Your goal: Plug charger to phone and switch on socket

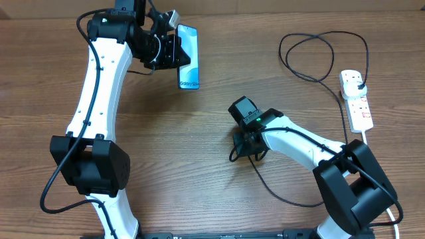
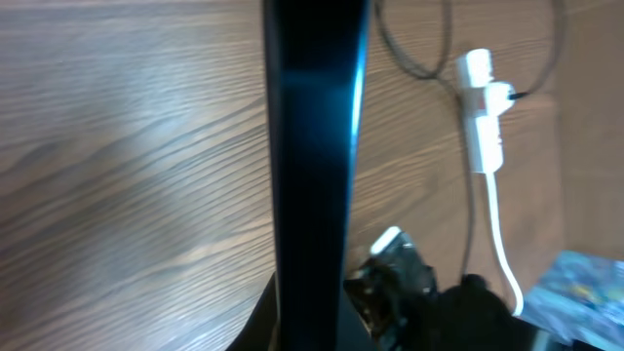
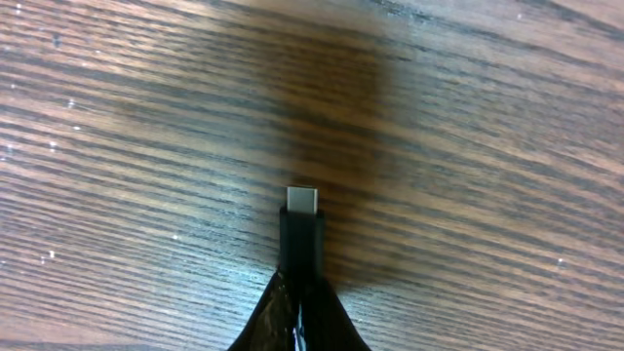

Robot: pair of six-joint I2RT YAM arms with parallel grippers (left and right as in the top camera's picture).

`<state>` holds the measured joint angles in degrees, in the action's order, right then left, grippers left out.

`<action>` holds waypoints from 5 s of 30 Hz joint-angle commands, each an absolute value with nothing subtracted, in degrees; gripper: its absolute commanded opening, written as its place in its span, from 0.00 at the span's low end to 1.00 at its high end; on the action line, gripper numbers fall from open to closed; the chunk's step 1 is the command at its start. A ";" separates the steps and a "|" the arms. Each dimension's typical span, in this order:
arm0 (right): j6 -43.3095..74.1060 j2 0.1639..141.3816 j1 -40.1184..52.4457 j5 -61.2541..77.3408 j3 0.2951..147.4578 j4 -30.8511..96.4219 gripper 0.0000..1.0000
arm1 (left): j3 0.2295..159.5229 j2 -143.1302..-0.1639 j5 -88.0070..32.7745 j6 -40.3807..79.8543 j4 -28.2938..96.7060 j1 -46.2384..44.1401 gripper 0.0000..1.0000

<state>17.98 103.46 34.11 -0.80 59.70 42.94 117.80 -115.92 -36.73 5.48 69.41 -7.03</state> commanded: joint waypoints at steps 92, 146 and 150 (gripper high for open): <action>22.74 79.88 38.72 -4.03 77.93 39.81 0.04 | 118.61 -115.77 -75.92 -1.30 56.95 -9.74 0.04; 25.32 79.88 38.72 -4.01 77.97 37.78 0.04 | 118.61 -115.79 -73.91 -0.47 56.95 -9.80 0.04; 25.32 79.88 38.74 -3.99 77.97 38.24 0.04 | 118.61 -115.79 -73.91 0.10 56.71 -9.78 0.04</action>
